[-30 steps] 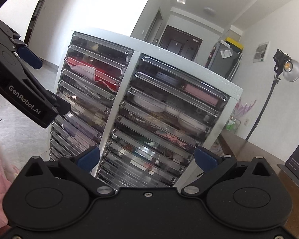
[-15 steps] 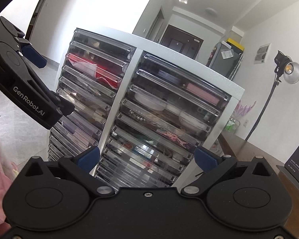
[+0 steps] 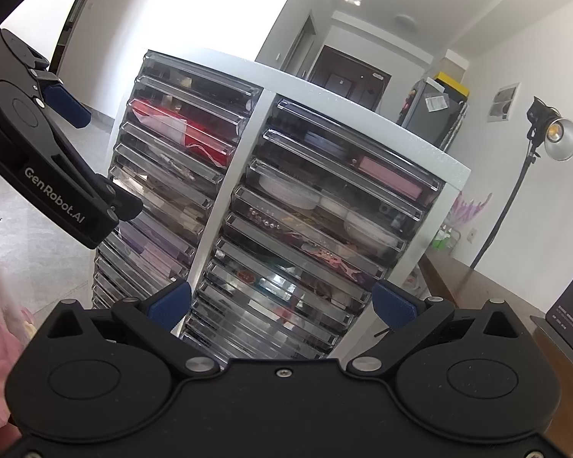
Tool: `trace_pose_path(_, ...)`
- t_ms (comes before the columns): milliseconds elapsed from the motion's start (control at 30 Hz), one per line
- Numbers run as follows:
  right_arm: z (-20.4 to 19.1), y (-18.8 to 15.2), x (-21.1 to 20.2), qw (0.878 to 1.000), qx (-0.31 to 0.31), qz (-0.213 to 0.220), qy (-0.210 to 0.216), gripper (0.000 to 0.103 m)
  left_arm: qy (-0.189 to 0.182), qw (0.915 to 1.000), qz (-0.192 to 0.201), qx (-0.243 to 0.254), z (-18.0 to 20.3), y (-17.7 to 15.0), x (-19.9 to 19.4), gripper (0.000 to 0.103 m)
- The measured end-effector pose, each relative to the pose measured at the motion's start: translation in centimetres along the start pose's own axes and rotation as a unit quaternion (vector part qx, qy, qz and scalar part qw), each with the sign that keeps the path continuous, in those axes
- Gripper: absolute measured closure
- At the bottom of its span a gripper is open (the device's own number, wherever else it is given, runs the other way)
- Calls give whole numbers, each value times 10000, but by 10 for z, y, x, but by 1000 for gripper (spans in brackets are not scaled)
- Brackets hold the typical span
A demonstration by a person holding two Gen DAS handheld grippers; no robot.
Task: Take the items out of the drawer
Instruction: 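Move both grippers toward one clear drawer front, rolling them sideways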
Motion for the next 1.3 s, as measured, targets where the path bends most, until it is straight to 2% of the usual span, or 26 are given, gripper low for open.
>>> trace_pose_path(333,-1,-10,17,9994,-110,-293,-139,0,99,9995,-90,294,8,-6,24,0)
trace_pose_path(567,-2,-16,31,9977,-463,-386,-314,0,-30,9981,78,617,22,-7,37,0)
trace_pose_path(667,-1,-17,37,9958,-712,-390,-427,0,49,9956,318,883,30,-8,41,0)
trace_pose_path(800,-1,-17,46,9887,-1263,-353,-731,1,215,9889,701,1290,41,-6,46,0)
trace_pose_path(967,-3,-21,61,9710,-2060,-389,-1150,1,246,9820,1053,1547,52,7,56,0)
trace_pose_path(1167,-6,-34,82,9625,-2358,-708,-1142,1,176,9797,1174,1614,69,9,72,0)
trace_pose_path(1300,-9,-46,104,9603,-2422,-903,-1052,1,265,9736,1219,1913,82,-3,84,0)
Point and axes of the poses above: each gripper's, at about its wrist camera, not at the fingertips, and x roughly the way its jaws point, z to its right, y to its top, the point moved 2 cm from there along x, roughly the way its jaws point, and after that the axes turned 9 degrees about y, right-handed, at the moved point
